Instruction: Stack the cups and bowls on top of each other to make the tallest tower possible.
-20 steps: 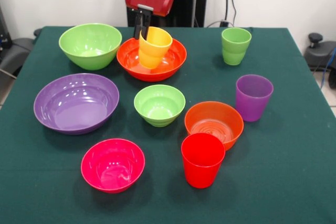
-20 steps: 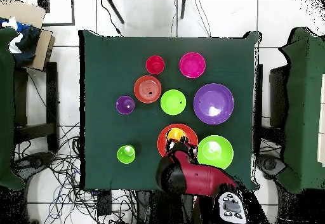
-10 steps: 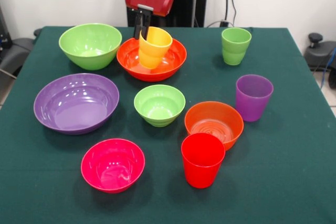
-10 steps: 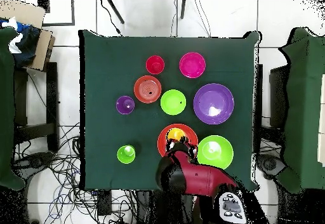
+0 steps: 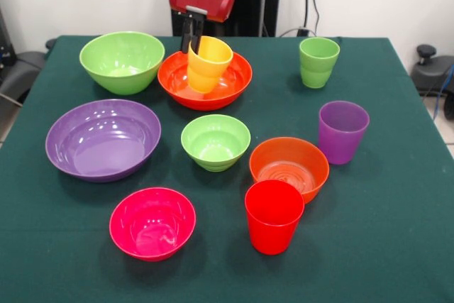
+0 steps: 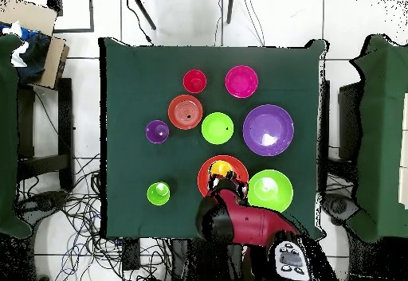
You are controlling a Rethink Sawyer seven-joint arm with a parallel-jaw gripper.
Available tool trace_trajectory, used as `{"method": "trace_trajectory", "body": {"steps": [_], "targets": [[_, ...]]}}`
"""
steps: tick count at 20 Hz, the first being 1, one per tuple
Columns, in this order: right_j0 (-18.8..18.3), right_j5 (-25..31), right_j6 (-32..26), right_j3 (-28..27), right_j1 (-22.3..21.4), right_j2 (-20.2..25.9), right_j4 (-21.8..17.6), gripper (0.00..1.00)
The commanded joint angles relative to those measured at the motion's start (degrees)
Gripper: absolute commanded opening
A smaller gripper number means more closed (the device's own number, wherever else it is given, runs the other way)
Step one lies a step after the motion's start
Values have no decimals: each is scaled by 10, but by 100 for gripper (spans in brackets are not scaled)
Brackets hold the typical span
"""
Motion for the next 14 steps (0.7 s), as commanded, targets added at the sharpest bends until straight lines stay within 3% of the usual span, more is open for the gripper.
{"method": "trace_trajectory", "body": {"steps": [1, 14], "targets": [[5, 68, 66, 9, 10, 52, 10, 100], [10, 69, 72, 12, 11, 51, 14, 100]]}}
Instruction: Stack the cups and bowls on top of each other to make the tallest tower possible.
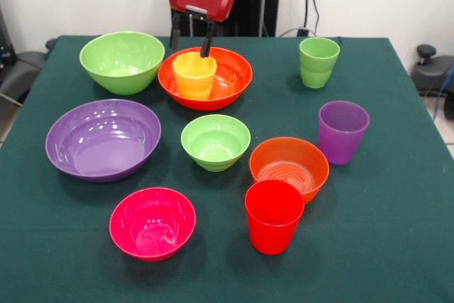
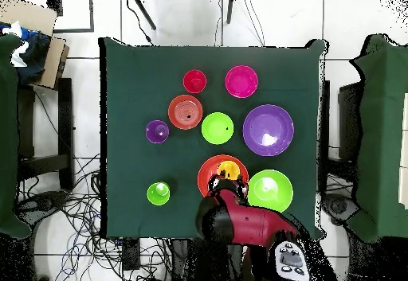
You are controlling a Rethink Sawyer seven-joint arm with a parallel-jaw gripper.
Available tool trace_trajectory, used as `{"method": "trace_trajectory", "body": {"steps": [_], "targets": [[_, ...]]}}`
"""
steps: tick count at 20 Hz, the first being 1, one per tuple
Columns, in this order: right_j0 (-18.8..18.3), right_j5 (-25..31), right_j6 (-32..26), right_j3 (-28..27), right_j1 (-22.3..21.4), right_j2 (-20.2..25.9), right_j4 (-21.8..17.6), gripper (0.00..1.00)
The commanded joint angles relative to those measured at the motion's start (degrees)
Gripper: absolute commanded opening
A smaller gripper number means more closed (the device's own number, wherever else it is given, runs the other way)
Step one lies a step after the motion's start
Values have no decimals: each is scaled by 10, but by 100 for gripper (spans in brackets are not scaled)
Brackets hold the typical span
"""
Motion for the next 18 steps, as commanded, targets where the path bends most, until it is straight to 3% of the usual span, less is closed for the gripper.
{"method": "trace_trajectory", "body": {"steps": [1, 11, 18], "targets": [[9, 63, 71, 11, 13, 52, 14, 100], [13, 74, 68, 9, 6, 51, 16, 100], [78, 137, 94, 40, -59, 14, 67, 100]]}}
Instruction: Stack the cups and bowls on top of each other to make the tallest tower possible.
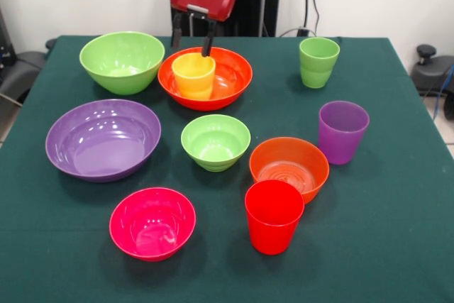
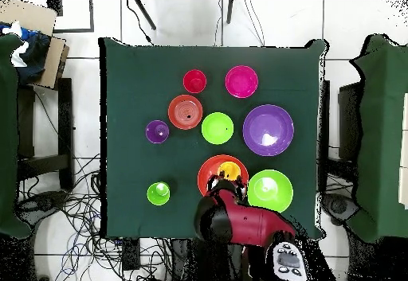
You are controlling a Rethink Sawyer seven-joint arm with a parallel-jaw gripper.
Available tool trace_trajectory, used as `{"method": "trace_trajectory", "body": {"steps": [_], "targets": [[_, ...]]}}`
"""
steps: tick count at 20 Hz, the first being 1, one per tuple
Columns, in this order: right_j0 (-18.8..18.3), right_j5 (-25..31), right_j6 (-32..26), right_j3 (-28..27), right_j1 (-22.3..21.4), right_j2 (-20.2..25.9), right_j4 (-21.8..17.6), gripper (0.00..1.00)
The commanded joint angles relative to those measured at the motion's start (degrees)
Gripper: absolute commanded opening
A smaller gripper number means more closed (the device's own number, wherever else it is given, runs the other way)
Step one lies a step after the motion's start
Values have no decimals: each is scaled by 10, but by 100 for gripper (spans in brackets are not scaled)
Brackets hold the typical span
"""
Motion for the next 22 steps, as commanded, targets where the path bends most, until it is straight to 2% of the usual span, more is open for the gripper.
{"method": "trace_trajectory", "body": {"steps": [1, 8, 19, 22], "targets": [[69, 130, 96, 41, -60, 19, 62, 100], [71, 159, 87, 47, -83, 24, 78, 100], [73, 156, 89, 52, -84, 27, 85, 100], [86, 168, 94, 50, -93, 22, 95, 100]]}}
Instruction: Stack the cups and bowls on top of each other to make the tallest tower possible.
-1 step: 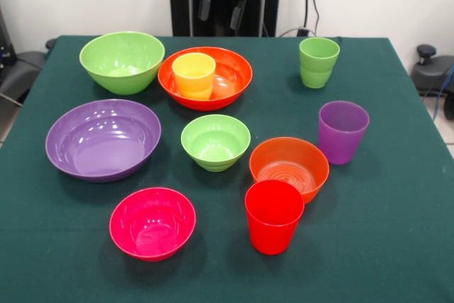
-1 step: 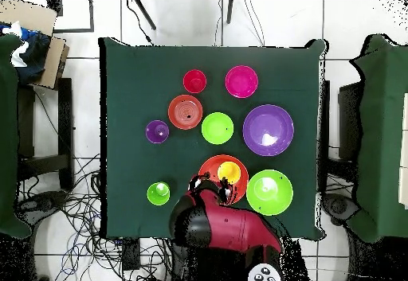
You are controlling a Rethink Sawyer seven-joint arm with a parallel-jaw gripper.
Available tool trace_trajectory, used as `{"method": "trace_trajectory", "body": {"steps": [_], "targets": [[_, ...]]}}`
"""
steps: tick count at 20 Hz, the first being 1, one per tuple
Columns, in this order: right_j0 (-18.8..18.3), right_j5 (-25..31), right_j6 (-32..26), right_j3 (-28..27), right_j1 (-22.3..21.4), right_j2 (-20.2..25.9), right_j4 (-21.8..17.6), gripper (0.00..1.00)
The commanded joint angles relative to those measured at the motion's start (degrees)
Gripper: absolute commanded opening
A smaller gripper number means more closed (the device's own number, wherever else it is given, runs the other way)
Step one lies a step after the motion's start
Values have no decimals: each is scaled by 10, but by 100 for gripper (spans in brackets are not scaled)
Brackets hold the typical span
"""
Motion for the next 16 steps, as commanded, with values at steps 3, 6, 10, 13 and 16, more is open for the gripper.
{"method": "trace_trajectory", "body": {"steps": [3, 6, 10, 13, 16], "targets": [[36, 92, 97, 28, -18, 21, 45, 100], [52, 117, 101, 26, -33, 13, 60, 100], [64, 145, 100, 17, -43, 11, 77, 100], [70, 151, 102, 13, -43, 10, 88, 100], [77, 154, 102, 7, -40, 8, 96, 100]]}}
